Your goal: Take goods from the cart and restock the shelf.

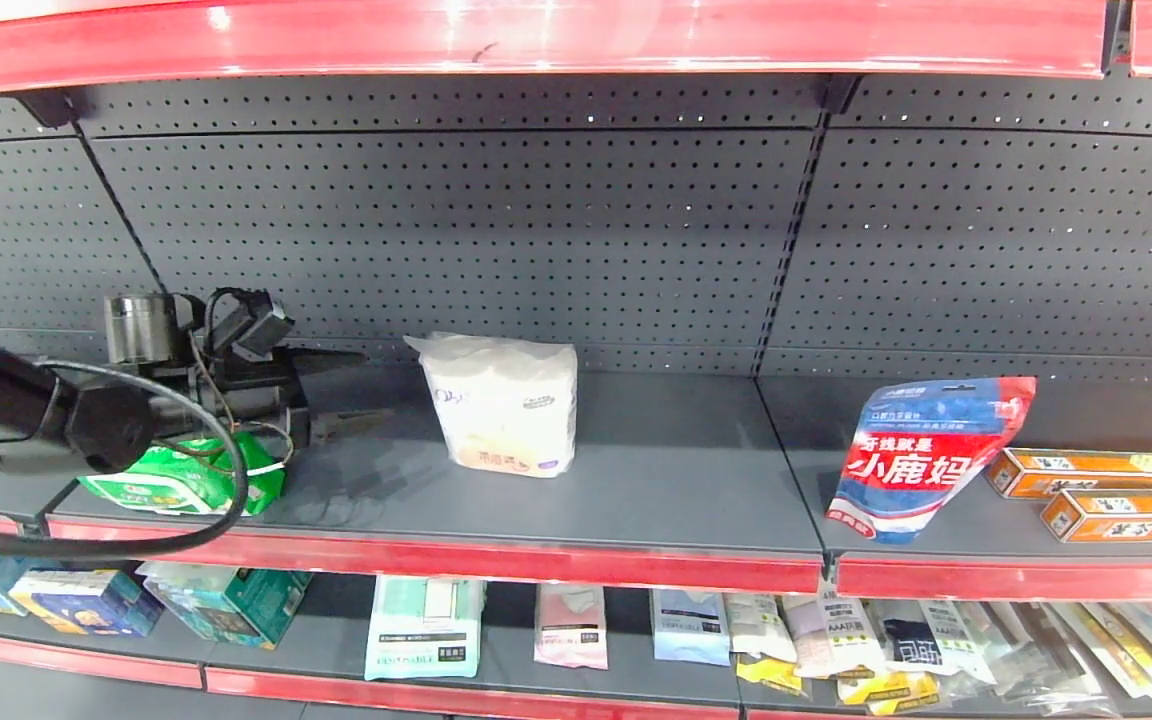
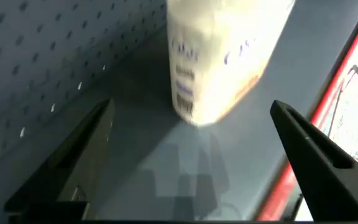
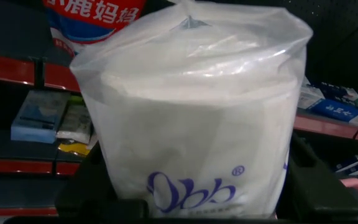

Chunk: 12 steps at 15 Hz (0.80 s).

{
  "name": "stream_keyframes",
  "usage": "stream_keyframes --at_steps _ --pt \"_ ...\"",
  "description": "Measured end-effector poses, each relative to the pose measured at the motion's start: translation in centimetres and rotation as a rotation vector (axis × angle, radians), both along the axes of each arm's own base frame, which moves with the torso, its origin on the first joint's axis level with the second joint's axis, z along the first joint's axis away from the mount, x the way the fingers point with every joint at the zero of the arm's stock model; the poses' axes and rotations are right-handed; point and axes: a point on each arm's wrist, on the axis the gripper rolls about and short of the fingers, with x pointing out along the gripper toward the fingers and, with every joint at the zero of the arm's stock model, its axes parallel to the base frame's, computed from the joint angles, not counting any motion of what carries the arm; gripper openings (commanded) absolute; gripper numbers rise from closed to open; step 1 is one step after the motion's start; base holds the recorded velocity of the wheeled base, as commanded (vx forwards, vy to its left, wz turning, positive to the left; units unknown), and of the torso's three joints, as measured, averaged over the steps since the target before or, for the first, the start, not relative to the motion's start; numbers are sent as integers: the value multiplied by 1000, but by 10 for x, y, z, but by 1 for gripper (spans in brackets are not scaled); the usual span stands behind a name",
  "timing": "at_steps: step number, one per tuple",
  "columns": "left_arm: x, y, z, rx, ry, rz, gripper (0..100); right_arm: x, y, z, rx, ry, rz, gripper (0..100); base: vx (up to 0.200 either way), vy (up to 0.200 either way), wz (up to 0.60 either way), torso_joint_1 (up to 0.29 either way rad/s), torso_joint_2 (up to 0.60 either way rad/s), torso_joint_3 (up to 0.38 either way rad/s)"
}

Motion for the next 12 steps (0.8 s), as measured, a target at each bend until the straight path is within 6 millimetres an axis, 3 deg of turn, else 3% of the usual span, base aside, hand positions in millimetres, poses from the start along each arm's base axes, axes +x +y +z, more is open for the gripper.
stream_keyframes --at_steps 3,7,12 --pt "16 -17 -5 -12 4 -44 100 0 0 0 -4 0 -5 0 0 0 0 0 0 0" --pt "23 -36 -13 -32 37 -92 100 0 0 0 -11 2 -11 0 0 0 0 0 0 0" --pt "42 -51 -13 -33 2 -126 100 0 0 -3 -10 10 -14 0 0 0 0 0 0 0"
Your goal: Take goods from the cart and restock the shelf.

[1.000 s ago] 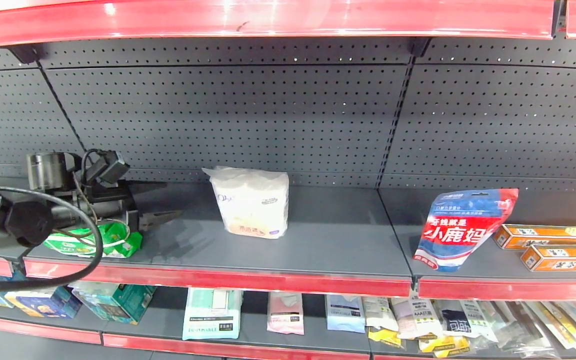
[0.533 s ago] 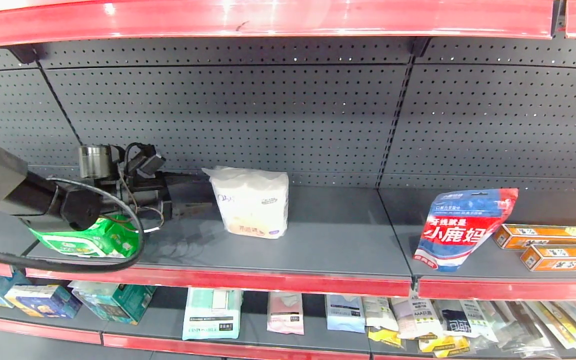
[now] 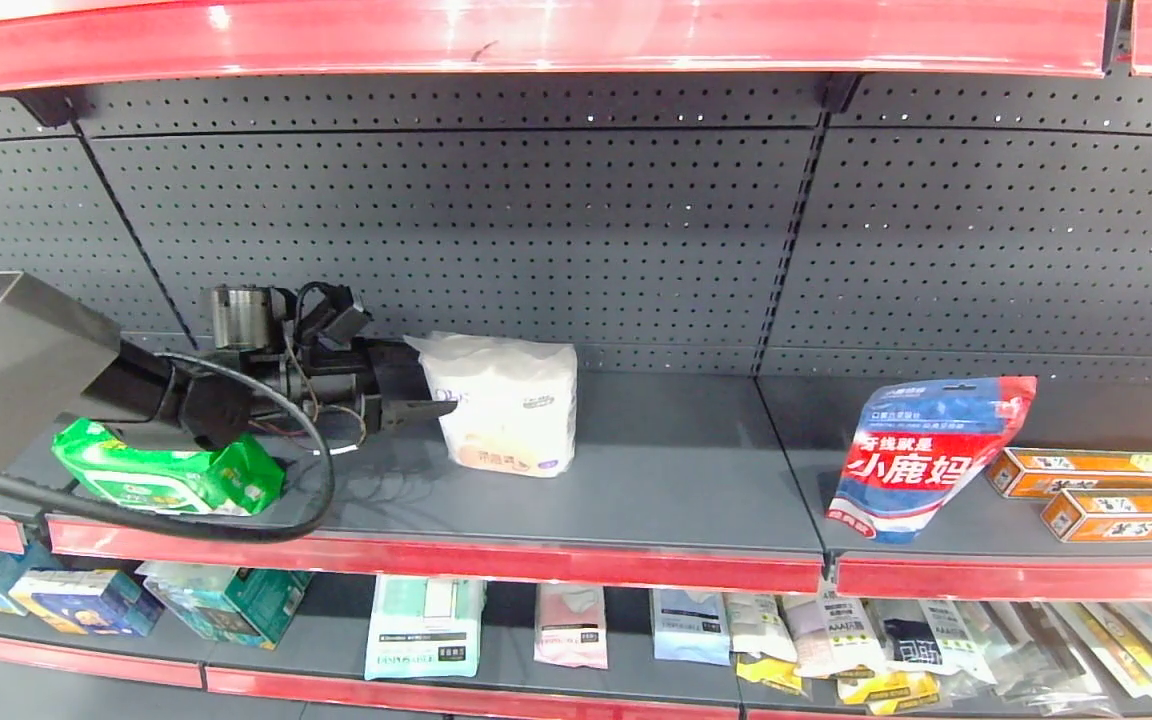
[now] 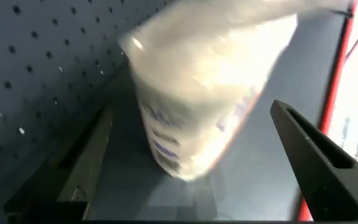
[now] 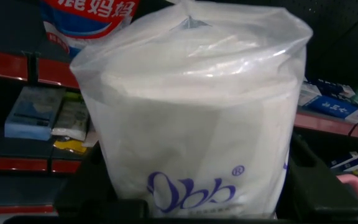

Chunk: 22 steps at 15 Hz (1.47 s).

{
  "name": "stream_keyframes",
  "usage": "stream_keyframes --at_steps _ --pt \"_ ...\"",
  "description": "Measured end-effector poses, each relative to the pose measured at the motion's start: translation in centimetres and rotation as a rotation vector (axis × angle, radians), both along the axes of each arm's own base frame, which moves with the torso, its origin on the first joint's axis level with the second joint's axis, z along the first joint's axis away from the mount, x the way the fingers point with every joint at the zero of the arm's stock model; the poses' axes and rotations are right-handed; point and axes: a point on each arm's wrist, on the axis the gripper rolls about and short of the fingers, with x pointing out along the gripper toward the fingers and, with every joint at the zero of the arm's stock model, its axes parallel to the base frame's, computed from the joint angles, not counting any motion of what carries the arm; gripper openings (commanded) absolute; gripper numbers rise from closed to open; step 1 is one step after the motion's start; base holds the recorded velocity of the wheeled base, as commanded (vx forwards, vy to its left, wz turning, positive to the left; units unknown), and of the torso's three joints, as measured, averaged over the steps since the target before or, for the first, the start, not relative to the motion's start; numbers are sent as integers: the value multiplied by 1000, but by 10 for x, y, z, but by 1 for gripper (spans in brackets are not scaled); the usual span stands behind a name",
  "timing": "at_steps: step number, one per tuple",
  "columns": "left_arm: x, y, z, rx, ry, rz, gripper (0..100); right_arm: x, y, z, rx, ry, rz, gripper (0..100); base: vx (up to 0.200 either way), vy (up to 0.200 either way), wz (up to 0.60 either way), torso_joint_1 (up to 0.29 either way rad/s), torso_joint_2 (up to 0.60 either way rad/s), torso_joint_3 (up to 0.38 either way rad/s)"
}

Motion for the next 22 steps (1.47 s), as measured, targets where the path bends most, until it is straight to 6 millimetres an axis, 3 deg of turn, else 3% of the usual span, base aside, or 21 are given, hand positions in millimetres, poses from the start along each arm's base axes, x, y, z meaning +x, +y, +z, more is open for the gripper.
stream_keyframes --at_steps 9,22 --pt "18 -23 -12 -9 2 -50 100 0 0 -1 -1 5 -1 0 0 0 0 0 0 0" --pt "25 -45 -18 -27 15 -112 100 0 0 0 -16 7 -7 0 0 0 0 0 0 0"
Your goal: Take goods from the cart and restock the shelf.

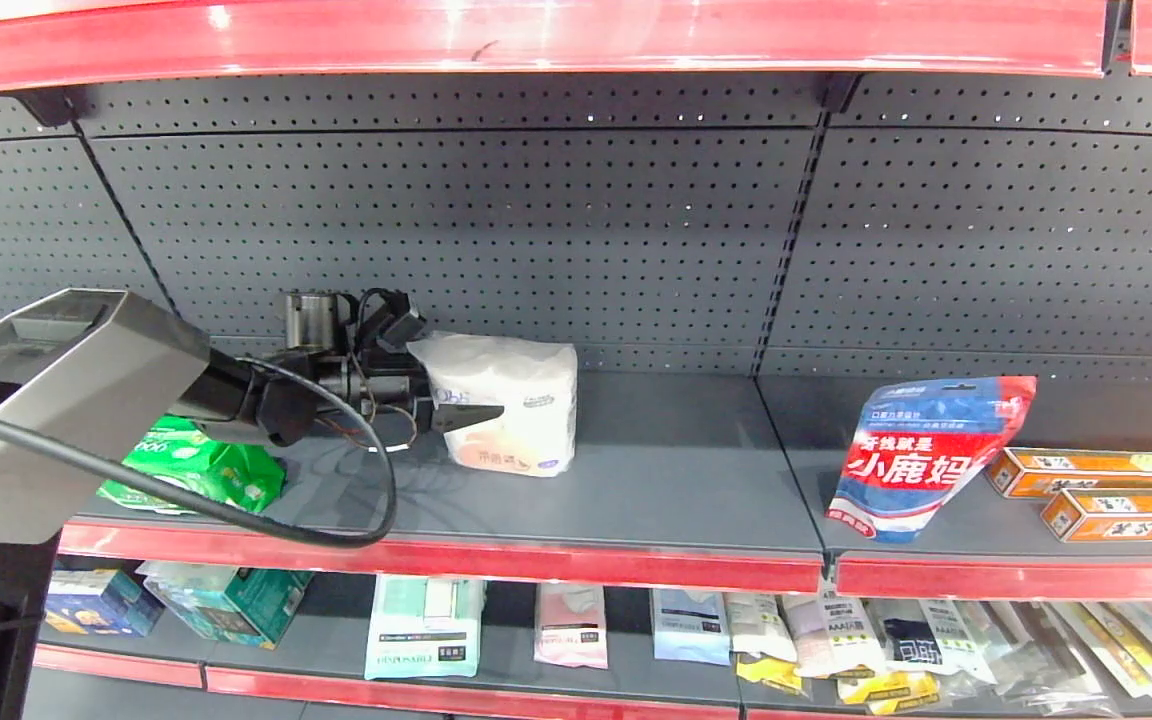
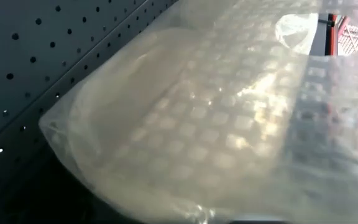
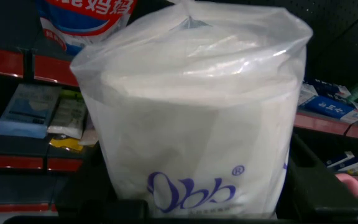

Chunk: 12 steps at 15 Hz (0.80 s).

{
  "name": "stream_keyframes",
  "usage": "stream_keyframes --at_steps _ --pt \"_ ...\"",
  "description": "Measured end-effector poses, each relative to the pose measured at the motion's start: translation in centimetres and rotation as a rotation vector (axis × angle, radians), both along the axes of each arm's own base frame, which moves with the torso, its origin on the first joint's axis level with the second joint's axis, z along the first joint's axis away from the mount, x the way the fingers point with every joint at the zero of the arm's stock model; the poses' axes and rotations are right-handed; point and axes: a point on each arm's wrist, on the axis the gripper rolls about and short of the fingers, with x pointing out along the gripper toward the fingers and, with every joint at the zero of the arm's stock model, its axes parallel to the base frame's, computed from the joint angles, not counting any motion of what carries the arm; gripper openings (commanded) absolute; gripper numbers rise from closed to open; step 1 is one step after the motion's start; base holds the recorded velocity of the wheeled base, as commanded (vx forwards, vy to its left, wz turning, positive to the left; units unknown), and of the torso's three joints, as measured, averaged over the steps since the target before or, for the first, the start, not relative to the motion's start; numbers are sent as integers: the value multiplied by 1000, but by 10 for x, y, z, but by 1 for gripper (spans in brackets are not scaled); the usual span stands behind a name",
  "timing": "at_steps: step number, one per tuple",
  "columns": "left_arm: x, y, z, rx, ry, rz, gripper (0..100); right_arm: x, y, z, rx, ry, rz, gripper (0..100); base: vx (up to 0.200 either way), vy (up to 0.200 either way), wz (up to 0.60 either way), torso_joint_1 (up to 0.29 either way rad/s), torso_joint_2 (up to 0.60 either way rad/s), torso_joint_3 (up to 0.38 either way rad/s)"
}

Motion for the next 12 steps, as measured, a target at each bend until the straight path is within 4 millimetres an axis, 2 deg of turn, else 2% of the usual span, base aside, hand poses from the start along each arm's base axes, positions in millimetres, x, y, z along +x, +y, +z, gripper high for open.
stream_keyframes --at_steps 3,4,12 --pt "1 -3 -2 0 9 -6 100 0 0 0 -1 0 0 0 0 0 0 0 0 0" --pt "1 -5 -2 -3 17 -7 0 0 0 0 -2 0 0 0 0 0 0 0 0 0" --pt "7 -10 -3 -13 20 -12 0 0 0 -1 -8 7 -6 0 0 0 0 0 0 0"
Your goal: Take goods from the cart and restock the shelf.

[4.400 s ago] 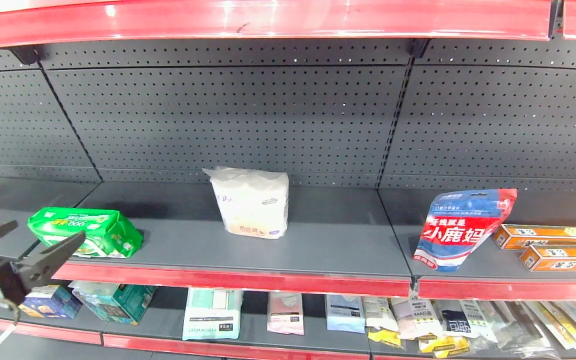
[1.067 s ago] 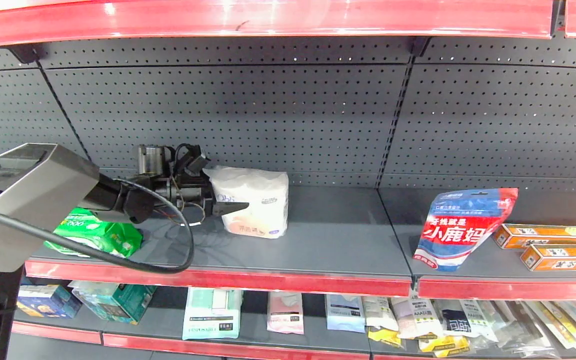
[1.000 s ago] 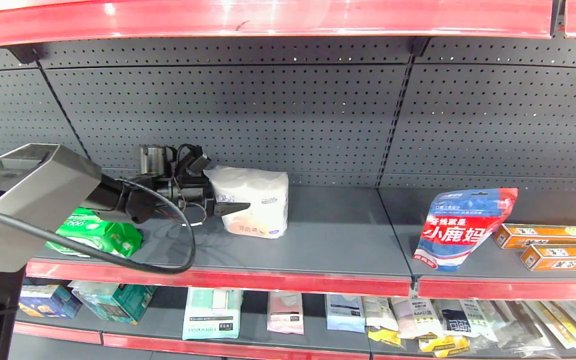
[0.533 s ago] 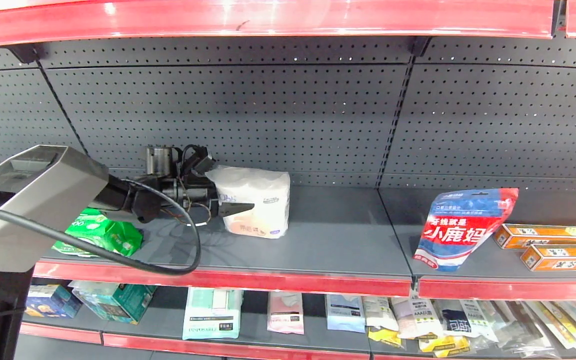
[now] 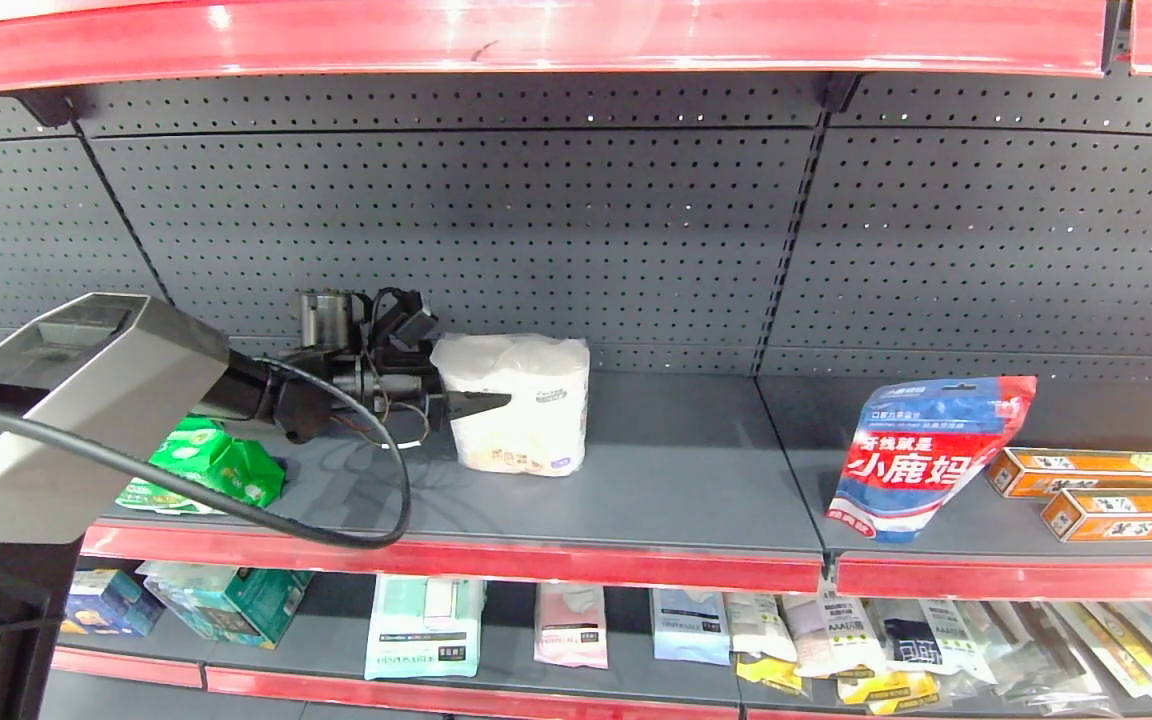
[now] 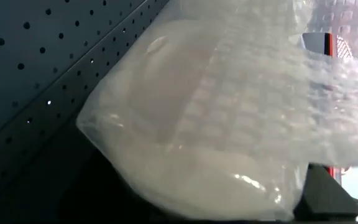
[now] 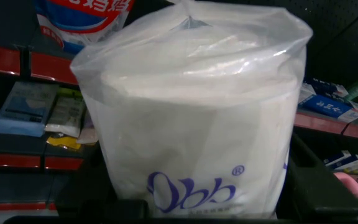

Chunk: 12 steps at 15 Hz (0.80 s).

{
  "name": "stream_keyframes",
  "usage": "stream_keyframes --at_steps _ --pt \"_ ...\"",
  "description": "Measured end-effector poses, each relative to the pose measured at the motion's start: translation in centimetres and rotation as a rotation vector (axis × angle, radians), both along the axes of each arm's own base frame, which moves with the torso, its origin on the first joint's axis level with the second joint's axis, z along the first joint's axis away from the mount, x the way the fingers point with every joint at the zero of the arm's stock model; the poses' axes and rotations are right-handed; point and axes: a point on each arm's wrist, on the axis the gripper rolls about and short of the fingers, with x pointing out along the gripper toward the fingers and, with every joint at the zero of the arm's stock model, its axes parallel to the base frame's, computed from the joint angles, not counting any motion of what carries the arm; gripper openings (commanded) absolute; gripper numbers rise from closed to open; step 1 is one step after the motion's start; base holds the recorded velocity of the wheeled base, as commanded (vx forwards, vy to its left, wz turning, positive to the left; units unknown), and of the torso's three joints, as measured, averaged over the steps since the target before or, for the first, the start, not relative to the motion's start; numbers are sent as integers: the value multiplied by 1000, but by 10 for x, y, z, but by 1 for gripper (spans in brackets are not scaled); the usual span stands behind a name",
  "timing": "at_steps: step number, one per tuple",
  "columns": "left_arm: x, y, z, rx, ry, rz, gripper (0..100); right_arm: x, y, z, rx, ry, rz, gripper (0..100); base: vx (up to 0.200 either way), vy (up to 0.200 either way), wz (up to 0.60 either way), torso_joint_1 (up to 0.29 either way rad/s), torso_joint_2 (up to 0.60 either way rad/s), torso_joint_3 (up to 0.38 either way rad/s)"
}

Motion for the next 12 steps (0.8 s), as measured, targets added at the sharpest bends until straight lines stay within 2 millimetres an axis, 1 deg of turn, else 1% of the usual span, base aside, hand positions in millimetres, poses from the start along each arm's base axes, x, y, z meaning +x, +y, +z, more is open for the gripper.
stream_keyframes --at_steps 3,6,9,12 --pt "-8 3 -1 1 24 -1 0 0 0 0 0 3 1 0 0 0 0 0 0 0" --pt "-25 13 0 3 72 13 0 0 0 0 0 4 2 0 0 0 0 0 0 0" --pt "-39 28 1 -6 98 16 0 1 0 0 1 5 2 0 0 0 0 0 0 0" --pt "-54 34 2 -9 126 15 0 1 0 0 1 9 2 0 0 0 0 0 0 0"
